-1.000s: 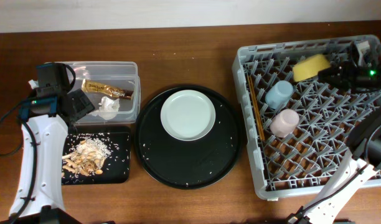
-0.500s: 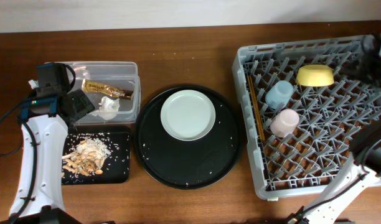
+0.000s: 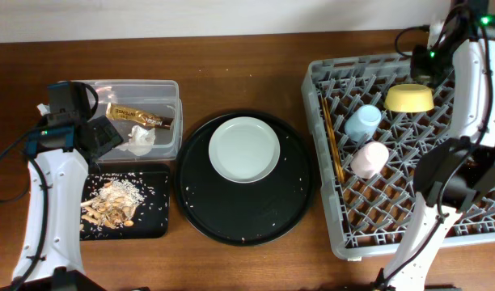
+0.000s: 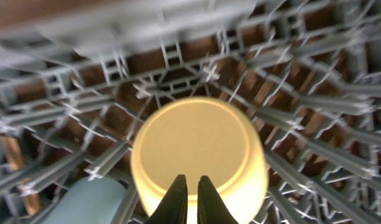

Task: Sort waste into correct bins and load items into the dishwasher rack
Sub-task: 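Reach the right gripper to the white plate and grasp its edge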

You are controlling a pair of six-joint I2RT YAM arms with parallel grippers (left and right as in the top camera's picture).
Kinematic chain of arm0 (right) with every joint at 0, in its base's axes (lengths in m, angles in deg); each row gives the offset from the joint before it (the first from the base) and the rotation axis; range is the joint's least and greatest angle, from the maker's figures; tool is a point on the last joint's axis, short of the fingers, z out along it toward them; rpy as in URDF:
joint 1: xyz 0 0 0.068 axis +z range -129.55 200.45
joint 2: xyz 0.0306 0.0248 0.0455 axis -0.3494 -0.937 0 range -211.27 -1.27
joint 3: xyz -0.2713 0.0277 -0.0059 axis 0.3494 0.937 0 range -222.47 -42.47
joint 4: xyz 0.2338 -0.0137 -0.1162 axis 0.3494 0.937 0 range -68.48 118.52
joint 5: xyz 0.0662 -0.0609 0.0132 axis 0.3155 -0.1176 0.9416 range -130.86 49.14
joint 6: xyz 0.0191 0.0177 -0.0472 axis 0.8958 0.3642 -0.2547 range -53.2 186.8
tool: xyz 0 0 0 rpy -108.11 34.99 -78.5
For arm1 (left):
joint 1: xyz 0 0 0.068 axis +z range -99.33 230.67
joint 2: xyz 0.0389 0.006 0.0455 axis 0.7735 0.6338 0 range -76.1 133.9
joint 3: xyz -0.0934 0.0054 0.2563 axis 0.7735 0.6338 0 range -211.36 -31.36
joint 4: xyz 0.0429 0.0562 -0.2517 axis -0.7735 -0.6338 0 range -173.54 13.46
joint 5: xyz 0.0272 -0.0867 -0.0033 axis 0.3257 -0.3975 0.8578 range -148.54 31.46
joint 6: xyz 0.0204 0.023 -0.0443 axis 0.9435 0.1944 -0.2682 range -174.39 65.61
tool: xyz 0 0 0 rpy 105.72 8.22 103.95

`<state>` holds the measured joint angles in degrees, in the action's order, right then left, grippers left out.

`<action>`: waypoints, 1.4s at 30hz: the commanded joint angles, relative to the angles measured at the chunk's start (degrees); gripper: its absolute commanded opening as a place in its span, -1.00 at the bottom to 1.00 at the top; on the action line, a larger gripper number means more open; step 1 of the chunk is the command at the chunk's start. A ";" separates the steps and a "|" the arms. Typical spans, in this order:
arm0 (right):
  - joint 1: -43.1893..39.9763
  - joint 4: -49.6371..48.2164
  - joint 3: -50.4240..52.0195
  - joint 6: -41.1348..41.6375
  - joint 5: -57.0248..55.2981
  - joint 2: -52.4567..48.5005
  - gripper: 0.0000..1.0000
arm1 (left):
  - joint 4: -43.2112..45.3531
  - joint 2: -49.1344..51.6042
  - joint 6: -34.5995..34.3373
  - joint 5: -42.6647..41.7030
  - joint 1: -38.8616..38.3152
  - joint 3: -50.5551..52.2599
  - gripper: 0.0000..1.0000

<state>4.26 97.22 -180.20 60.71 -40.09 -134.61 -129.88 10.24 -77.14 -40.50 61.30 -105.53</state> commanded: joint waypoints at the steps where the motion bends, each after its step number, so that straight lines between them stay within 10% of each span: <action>1: 0.00 -1.29 5.49 0.61 -1.27 -1.84 -0.84 | 0.09 -0.87 0.48 0.39 0.09 -0.72 0.99; 7: 0.00 3.67 5.88 0.63 -1.03 -0.11 -0.86 | 0.09 -0.87 0.48 0.39 0.09 -0.72 0.99; 12: 1.20 7.43 2.60 0.61 20.70 5.42 -0.80 | 0.09 -0.87 0.48 0.39 0.09 -0.72 0.99; 19: 17.46 15.43 2.16 0.66 23.08 13.00 -0.57 | 0.09 -0.87 0.48 0.39 0.09 -0.72 0.99; 21: 22.82 15.37 2.19 3.72 23.52 12.96 -0.36 | 0.09 -0.87 0.48 0.39 0.09 -0.72 0.99; 22: 25.97 15.02 2.19 5.18 23.67 12.96 0.89 | 0.09 -0.87 0.48 0.39 0.09 -0.72 0.99; 23: 28.30 14.67 2.19 5.11 23.58 12.94 0.97 | 0.09 -0.87 0.48 0.39 0.09 -0.72 0.99; 28: 37.16 14.95 3.48 6.64 20.96 10.27 0.96 | 0.09 -0.87 0.48 0.39 0.09 -0.72 0.99; 30: 39.47 13.64 6.40 7.26 17.31 9.14 -0.14 | 0.09 -0.87 0.48 0.39 0.09 -0.72 0.99; 31: 40.02 12.13 8.15 7.26 15.67 9.09 -0.37 | 0.09 -0.87 0.48 0.39 0.09 -0.72 0.99; 42: 41.24 -15.74 37.03 15.63 0.04 9.09 -0.35 | 0.09 -0.87 0.48 0.39 0.09 -0.72 0.99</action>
<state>45.27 84.61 -146.50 75.22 -38.05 -126.02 -129.86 10.24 -77.14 -40.50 61.30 -105.53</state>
